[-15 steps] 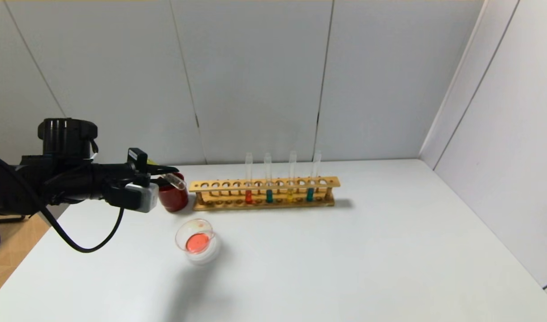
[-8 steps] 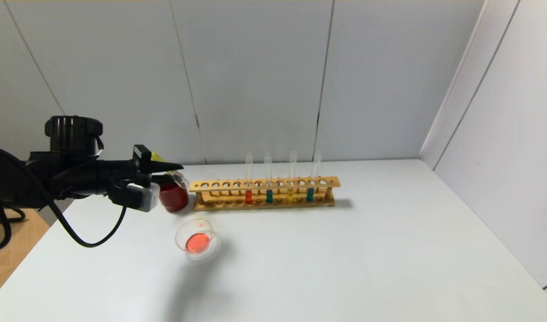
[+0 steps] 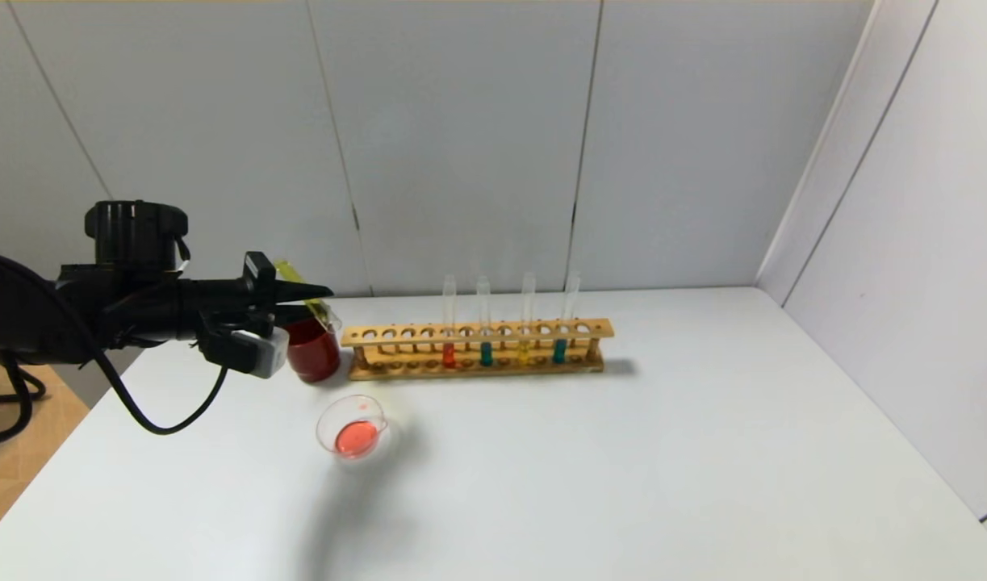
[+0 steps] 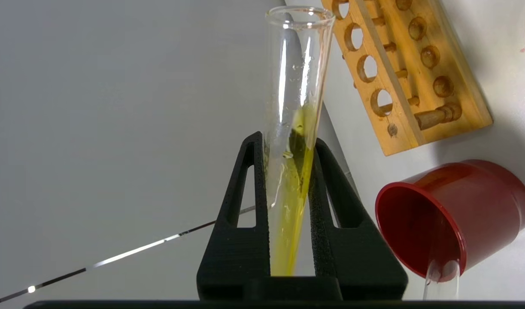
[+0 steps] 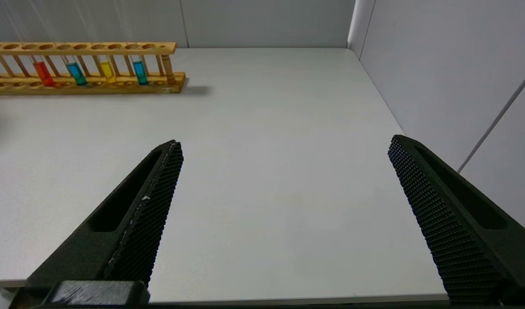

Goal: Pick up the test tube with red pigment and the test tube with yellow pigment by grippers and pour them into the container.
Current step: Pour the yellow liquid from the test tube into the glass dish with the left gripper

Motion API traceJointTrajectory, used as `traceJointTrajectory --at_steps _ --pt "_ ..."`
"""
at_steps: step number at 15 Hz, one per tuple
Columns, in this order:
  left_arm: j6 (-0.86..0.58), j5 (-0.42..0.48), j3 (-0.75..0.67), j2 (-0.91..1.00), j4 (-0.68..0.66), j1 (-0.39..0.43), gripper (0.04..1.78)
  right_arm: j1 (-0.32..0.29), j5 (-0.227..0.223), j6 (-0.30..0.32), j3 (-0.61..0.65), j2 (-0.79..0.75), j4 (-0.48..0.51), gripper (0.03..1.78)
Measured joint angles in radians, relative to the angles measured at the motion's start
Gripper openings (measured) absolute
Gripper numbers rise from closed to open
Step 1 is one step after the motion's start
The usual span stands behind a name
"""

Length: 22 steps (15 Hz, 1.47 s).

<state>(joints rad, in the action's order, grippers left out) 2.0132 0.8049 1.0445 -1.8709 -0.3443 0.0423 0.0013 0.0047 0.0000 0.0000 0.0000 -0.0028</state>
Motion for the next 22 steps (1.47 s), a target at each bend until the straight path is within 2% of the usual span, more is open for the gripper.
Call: traceJointTrajectory --at_steps 5,22 --pt "0.081 0.038 0.031 -0.03 0.008 0.025 0.31 0.0 0.0 0.0 0.0 0.0 0.0 1.75" --pt "0.171 0.06 0.04 -0.066 0.011 0.051 0.31 0.0 0.0 0.0 0.0 0.0 0.0 1.75"
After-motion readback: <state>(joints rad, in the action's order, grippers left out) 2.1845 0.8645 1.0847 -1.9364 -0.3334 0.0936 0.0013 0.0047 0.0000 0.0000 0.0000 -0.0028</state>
